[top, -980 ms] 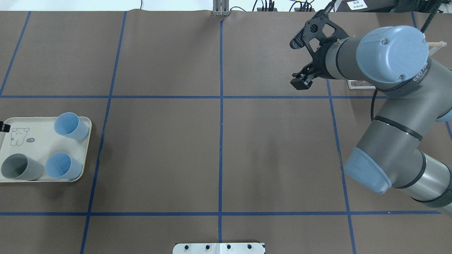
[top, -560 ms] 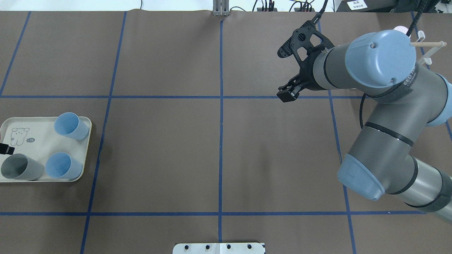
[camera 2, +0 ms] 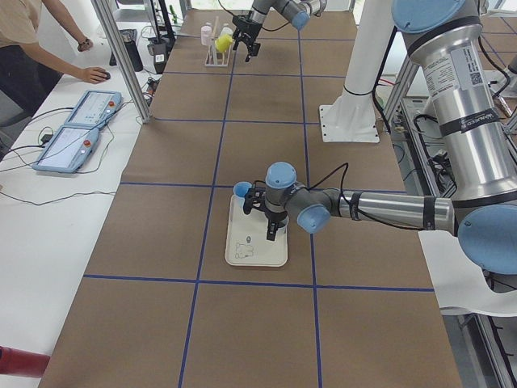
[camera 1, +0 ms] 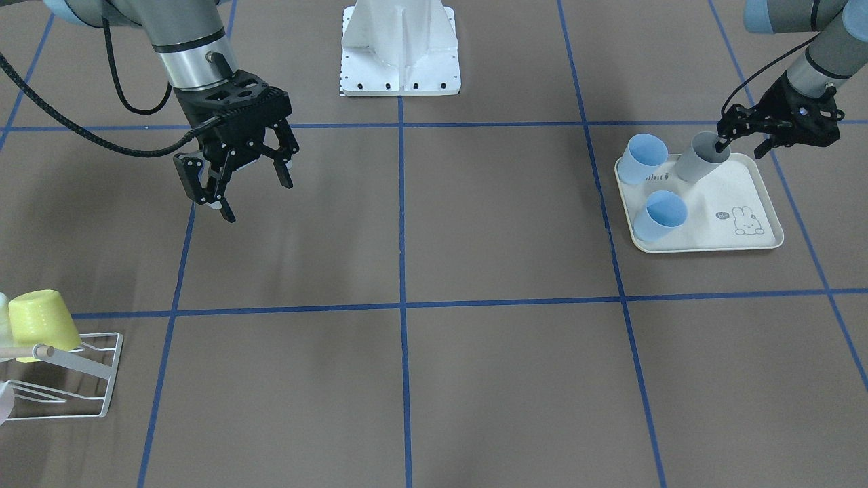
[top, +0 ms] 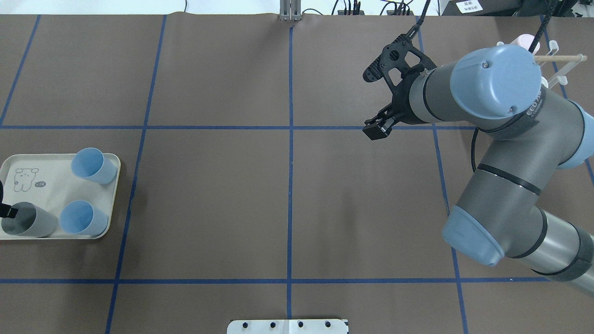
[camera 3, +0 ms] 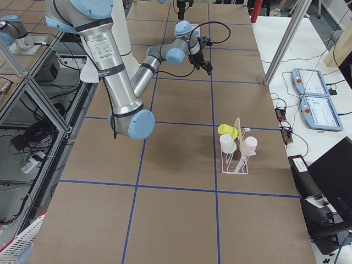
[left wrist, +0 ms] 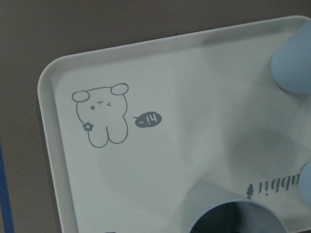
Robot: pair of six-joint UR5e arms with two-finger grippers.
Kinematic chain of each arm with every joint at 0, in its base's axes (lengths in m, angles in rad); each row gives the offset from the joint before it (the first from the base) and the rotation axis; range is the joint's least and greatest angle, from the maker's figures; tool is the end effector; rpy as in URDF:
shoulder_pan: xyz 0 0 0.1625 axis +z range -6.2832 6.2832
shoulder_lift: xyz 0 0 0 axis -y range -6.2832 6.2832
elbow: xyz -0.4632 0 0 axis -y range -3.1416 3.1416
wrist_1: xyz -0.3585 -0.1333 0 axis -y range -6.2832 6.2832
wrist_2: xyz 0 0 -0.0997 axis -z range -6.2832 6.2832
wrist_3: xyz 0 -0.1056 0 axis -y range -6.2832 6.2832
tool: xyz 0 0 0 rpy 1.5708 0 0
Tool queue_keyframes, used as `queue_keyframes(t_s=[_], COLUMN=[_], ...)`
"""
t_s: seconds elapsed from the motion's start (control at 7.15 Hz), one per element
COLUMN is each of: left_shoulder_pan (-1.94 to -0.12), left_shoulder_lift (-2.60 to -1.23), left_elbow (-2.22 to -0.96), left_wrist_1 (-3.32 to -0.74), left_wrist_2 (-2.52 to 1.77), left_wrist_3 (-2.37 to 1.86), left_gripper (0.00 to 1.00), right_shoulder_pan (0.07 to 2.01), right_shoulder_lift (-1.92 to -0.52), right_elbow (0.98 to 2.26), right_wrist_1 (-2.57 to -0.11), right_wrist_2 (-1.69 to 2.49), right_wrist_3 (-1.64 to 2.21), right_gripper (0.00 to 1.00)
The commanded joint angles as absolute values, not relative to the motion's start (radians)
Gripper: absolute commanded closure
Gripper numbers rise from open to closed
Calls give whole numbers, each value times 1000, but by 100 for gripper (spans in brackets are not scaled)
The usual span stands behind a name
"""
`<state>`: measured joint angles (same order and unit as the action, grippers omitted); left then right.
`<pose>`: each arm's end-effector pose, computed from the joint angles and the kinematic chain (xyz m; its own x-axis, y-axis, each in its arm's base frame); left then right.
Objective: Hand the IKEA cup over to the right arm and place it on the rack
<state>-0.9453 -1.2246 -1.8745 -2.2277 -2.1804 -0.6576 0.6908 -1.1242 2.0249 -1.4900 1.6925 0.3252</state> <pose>0.1356 -0.3121 0.6267 0.6655 0.1868 -0.7226 -0.0905 0.9812 0.1703 -0.3589 -0.4530 0.2747 0.6624 -0.6727 0.3295 0.2287 0.6005 0.7662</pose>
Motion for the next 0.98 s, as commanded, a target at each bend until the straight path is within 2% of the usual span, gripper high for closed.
queue_keyframes(t_s=[0.0, 0.14, 0.84], left_shoulder_pan=[-939, -939, -987], left_shoulder_lift=[-1226, -1232, -1243], left_elbow=[-1873, -1875, -1896], left_wrist_1=[-2230, -2229, -2223], left_wrist_2=[-2192, -2229, -2267], left_wrist_3=[-658, -658, -655], left_gripper=[84, 100, 100], right_shoulder_pan=[689, 689, 687], right_shoulder_lift=[-1124, -1123, -1115], right_elbow=[2025, 2025, 2022], right_wrist_1=[-1489, -1489, -1482], right_wrist_2=[1690, 1690, 1689], right_wrist_3=[325, 325, 319], right_gripper=[1, 1, 1])
